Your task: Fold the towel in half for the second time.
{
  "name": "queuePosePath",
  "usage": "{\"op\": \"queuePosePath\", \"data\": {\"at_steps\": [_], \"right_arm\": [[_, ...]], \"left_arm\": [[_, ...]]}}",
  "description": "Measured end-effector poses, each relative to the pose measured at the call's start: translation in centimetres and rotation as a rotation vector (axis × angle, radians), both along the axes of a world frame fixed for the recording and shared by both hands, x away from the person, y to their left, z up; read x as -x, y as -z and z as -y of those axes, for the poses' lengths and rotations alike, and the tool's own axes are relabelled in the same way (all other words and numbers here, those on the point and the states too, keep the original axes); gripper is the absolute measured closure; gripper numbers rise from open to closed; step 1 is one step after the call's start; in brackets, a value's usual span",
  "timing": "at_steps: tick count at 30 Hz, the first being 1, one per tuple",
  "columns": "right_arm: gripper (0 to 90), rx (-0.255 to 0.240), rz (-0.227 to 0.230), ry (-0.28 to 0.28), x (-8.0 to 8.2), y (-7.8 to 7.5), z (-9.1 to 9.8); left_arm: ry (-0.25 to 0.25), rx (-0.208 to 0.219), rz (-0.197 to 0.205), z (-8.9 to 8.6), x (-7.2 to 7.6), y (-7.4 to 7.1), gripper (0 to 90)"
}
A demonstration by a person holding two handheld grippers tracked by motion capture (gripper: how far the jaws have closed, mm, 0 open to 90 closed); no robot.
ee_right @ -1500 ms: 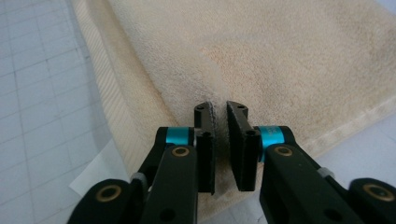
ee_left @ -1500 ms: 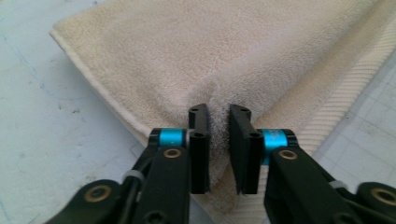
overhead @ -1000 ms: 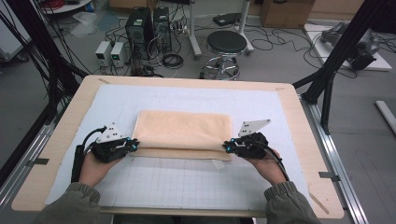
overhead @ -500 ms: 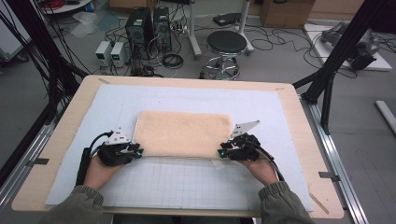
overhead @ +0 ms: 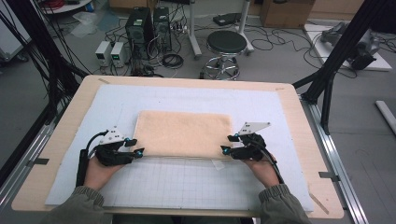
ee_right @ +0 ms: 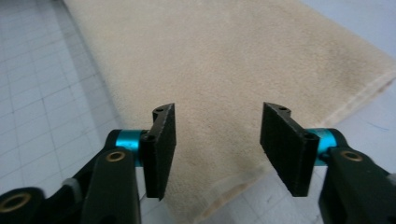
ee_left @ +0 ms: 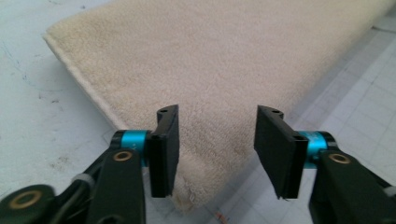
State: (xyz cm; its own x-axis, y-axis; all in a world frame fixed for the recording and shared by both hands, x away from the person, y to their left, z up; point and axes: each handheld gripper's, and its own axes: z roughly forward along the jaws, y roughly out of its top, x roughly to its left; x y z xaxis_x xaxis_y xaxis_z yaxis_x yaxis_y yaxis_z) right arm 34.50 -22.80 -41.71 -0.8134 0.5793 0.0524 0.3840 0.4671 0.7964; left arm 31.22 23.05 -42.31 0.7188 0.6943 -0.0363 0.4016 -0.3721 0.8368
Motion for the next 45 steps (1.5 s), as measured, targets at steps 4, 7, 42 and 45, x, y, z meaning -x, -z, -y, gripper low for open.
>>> {"op": "queuePosePath", "data": {"at_steps": [4, 7, 42, 45], "right_arm": [[34.8, -0.015, 0.009, 0.031, 0.2, -0.3, 0.2], [30.1, -0.020, 0.016, 0.050, 0.2, -0.4, 0.4], [12.1, -0.047, 0.067, 0.081, 2.8, -1.9, 1.3], [12.1, -0.042, 0.072, 0.083, 3.3, -1.9, 1.6]], "left_arm": [[-0.013, 0.017, 0.003, 0.1, 0.2, -0.3, 36.5], [-0.020, 0.020, 0.013, 0.0, 0.5, -0.6, 32.1], [-0.053, 0.032, 0.041, -0.6, 2.6, -1.5, 13.2], [-0.052, 0.037, 0.043, -0.7, 2.9, -1.6, 13.2]]}}
